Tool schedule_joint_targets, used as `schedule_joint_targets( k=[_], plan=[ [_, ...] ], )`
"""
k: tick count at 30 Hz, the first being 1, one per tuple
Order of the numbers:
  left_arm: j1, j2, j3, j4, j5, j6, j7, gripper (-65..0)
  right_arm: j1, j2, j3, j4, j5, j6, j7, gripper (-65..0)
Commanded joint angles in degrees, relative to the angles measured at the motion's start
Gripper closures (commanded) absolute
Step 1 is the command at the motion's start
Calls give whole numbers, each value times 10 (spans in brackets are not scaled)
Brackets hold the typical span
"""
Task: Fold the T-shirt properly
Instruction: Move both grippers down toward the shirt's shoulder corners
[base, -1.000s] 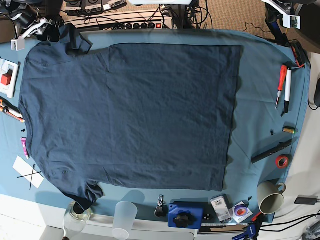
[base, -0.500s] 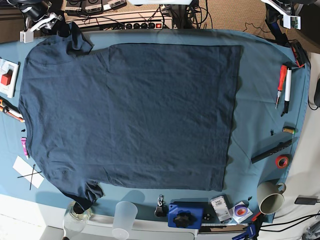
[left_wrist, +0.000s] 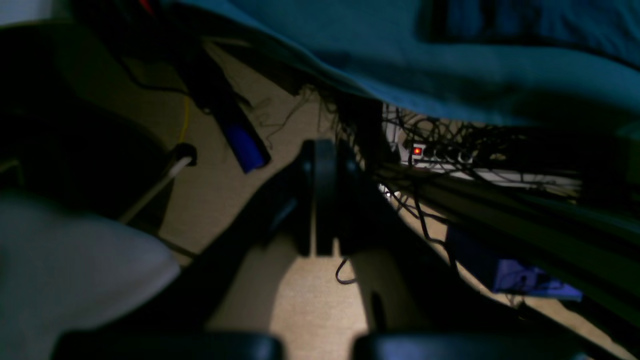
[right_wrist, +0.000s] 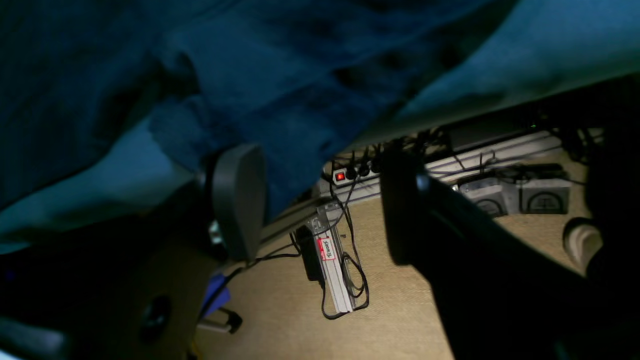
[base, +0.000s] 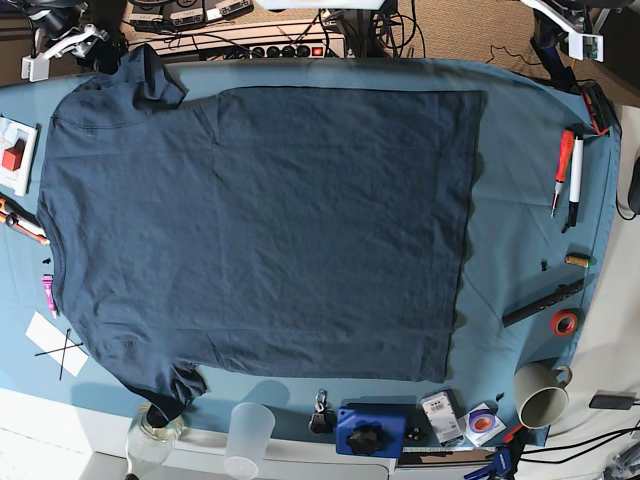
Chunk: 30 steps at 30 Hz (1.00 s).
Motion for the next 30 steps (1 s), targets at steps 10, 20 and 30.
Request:
schedule_joint_targets(
  k=[10, 20, 30],
  plan=[
    [-1, -2, -4, 9, -5, -2, -9, 0, 31, 9, -21, -93, 97, 18, -48, -358],
    [-1, -2, -4, 9, -5, -2, -9, 0, 31, 9, -21, -93, 191, 18, -110, -357],
    [-1, -2, -4, 9, -9, -2, -17, 0, 50, 12, -21, -93, 202, 18, -106, -237]
  ],
)
